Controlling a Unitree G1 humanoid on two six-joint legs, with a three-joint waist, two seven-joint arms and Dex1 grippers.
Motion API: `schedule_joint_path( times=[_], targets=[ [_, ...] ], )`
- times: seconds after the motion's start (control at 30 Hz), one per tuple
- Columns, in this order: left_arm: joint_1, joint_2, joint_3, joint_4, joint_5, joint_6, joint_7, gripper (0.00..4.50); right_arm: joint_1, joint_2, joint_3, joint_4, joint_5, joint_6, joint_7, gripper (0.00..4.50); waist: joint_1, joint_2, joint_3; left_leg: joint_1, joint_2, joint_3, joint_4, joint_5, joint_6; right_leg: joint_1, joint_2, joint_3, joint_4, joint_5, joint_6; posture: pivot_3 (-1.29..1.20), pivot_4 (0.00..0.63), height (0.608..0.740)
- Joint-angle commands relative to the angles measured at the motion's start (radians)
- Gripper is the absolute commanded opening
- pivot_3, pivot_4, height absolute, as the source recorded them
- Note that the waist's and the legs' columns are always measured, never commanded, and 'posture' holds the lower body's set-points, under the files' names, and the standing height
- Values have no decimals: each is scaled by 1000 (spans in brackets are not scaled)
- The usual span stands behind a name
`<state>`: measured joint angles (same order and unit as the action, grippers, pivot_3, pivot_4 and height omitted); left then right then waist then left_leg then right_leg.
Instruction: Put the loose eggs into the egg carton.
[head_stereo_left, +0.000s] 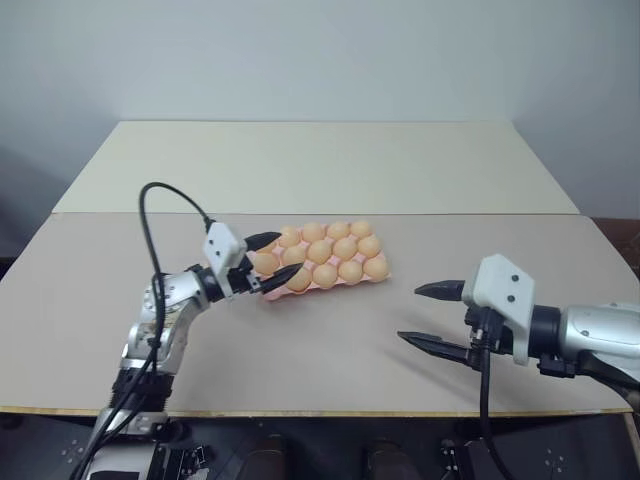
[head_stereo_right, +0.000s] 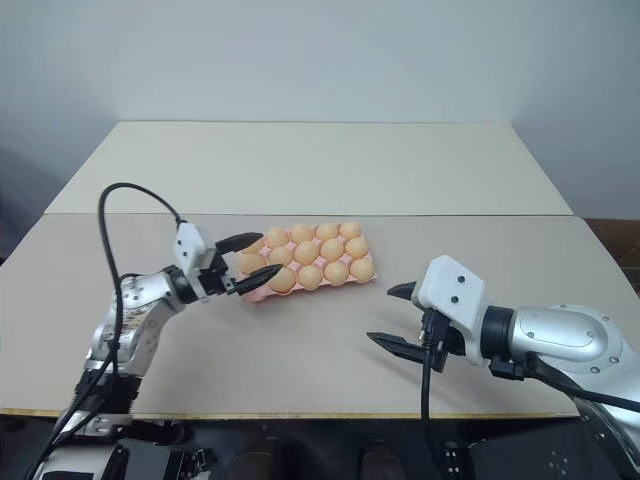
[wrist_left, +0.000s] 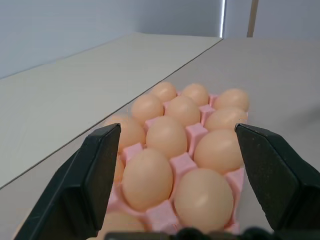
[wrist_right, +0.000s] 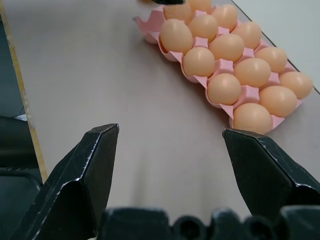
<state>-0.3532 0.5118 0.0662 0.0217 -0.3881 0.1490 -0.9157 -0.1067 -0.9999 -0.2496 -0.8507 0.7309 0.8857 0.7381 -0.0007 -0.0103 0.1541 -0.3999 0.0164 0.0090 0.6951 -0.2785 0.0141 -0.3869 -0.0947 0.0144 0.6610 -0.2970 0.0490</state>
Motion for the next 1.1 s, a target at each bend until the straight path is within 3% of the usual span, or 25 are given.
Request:
schedule_joint_path(
  times=[0.03,0.27,0.43,0.6,0.8,0.93,1.1],
  targets=[
    [78,110,125,-136,-87,65,-38,3965,-2,-13,-29,-4,6,-23,11,3893,-7,0,0,0,0,0,0,0,0,0,0,0,0,0,0,0,150,740],
    [354,312,396,-321,-217,237,-79,3965,-8,-46,-32,38,4,-57,90,3893,-11,0,0,1,2,0,-1,0,0,1,-1,0,0,0,0,0,150,740],
    [498,330,515,-402,-236,285,-61,3965,-39,-61,4,82,-10,-88,133,3893,-5,-1,0,2,2,0,-1,0,0,1,-1,-1,0,0,0,0,150,740],
    [552,326,543,-455,-230,332,-9,3965,-75,-67,43,113,-22,-106,163,3893,-1,-1,0,2,1,0,-1,0,0,1,-1,0,-1,0,0,0,150,740],
    [496,340,465,-471,-176,396,97,3965,-99,-67,63,126,-32,-104,174,3893,1,-1,0,1,1,0,-1,0,0,1,-1,0,-1,0,0,0,150,740],
    [316,338,304,-418,-74,525,272,3965,-106,-66,64,125,-30,-91,171,3893,13,-1,0,2,0,-1,-1,0,0,1,-1,0,0,0,0,0,150,740],
    [106,294,125,-329,1,643,376,3965,-101,-70,54,115,-28,-78,166,3893,11,-1,0,0,-1,-1,-1,0,0,-1,0,0,0,0,0,0,150,740]
  ],
)
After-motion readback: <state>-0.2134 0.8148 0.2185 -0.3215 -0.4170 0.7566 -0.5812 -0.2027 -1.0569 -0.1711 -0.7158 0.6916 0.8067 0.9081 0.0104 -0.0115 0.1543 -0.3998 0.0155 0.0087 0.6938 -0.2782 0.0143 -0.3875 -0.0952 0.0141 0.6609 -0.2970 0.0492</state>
